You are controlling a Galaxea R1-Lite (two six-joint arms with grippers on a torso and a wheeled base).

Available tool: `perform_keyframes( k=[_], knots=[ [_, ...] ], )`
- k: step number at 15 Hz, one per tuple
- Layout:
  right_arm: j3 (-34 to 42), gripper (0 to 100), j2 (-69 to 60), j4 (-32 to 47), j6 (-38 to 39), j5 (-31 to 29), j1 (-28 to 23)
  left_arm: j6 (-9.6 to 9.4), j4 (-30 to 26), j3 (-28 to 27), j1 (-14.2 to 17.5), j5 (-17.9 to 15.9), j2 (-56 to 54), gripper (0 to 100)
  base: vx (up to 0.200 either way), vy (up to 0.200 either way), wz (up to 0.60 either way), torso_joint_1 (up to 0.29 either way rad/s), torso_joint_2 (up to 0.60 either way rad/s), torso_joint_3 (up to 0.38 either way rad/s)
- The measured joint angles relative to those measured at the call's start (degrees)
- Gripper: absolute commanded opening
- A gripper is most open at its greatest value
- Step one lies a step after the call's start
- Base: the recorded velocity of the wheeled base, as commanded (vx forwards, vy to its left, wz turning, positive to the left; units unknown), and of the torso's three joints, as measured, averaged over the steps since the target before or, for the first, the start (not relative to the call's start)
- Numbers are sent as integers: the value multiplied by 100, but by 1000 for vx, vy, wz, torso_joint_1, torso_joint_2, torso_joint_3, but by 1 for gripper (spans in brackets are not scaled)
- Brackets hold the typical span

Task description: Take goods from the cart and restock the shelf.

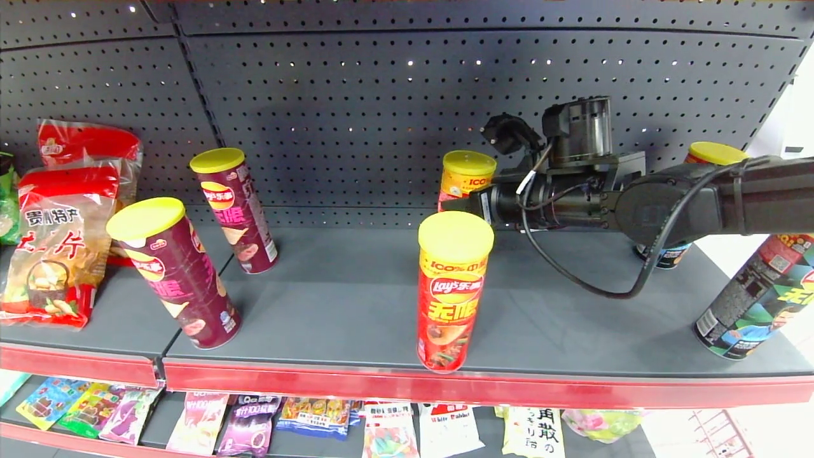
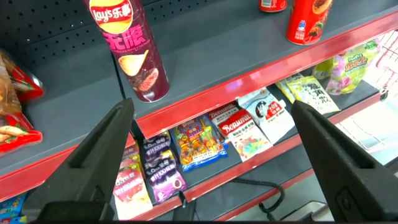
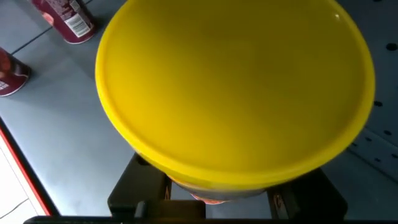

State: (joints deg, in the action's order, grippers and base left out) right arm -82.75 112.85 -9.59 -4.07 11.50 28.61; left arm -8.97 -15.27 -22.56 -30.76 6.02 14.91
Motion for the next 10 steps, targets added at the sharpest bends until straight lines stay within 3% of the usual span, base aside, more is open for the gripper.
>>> perform_keyframes(
  k=[10],
  knots=[
    [358, 100, -243, 2, -5, -46, -9, 0, 0, 61, 0, -4, -37, 100, 0, 0, 0, 0, 0, 0]
  ],
)
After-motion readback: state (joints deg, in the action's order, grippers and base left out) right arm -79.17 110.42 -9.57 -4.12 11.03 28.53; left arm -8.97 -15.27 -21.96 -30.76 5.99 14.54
